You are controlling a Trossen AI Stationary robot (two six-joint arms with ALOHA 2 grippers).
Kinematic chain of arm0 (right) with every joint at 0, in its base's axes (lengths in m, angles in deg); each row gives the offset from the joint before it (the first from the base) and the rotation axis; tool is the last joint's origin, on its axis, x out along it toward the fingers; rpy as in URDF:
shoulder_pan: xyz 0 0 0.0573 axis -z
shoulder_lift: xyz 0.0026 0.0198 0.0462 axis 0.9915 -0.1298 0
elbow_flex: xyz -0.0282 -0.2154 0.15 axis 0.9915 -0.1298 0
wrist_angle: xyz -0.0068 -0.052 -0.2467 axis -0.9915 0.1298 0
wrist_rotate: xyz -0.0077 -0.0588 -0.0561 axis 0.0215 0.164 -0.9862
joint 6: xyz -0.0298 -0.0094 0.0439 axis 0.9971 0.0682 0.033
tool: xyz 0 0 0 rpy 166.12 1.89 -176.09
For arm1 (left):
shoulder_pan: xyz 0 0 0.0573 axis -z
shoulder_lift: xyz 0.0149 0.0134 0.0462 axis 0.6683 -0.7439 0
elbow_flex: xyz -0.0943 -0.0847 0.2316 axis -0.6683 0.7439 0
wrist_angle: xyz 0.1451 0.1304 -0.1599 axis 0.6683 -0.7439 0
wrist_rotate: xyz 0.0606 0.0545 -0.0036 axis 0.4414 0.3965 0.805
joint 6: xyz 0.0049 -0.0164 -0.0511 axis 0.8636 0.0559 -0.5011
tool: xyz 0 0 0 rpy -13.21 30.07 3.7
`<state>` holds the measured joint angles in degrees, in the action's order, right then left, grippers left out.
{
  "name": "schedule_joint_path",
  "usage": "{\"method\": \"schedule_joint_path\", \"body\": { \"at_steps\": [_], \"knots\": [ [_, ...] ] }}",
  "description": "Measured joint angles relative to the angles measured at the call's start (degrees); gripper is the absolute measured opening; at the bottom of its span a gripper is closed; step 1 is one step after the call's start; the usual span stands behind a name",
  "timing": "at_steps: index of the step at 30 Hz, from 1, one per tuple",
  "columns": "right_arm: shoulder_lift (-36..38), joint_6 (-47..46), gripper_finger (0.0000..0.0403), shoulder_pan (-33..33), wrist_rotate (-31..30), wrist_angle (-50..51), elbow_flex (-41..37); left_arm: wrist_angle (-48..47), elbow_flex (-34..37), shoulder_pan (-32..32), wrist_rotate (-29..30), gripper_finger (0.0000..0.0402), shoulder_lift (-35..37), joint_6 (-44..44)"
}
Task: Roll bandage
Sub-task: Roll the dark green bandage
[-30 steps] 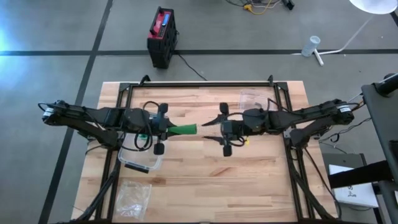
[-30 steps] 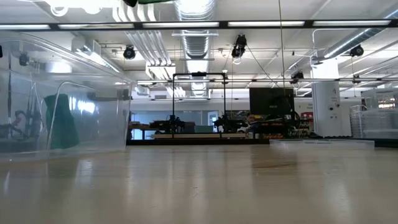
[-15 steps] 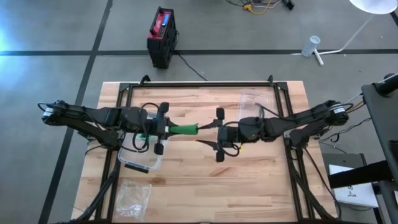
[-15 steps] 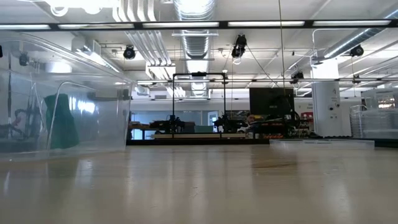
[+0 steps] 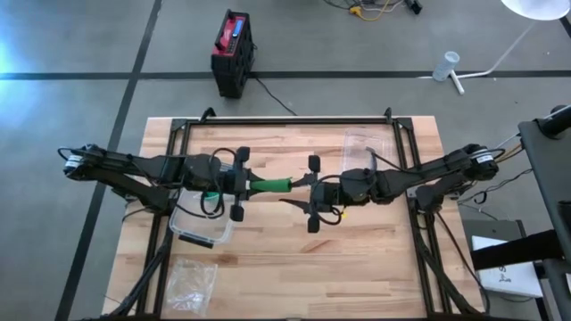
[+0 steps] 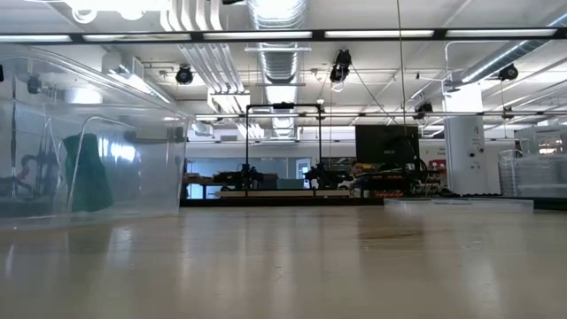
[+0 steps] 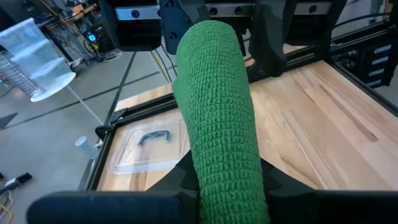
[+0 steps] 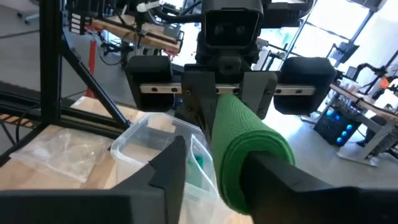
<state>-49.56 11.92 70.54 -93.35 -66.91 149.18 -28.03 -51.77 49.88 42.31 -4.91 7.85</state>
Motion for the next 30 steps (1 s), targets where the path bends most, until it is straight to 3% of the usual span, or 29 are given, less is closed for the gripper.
{"method": "schedule_joint_path", "body": {
  "at_steps": [10, 19, 25, 30],
  "knots": [
    [0.04, 0.03, 0.0011, 0.05, 0.36, 0.92, 0.23, -0.44, -0.11, -0.13, -0.01, 0.0056, 0.89, 2.81],
    [1.08, -2.50, 0.0007, 0.05, 1.45, 1.36, 0.21, -1.83, 0.45, -0.13, 2.37, 0.0144, 1.77, 3.17],
    [1.51, -2.60, 0.0008, -0.02, 2.08, -0.31, 0.21, 8.10, 6.06, -0.94, 3.92, 0.0188, 1.90, 2.81],
    [1.68, -3.09, 0.0008, -0.12, 2.05, -0.54, 0.27, 19.34, 11.50, -1.25, 1.88, 0.0188, 3.30, 2.65]
  ]
}}
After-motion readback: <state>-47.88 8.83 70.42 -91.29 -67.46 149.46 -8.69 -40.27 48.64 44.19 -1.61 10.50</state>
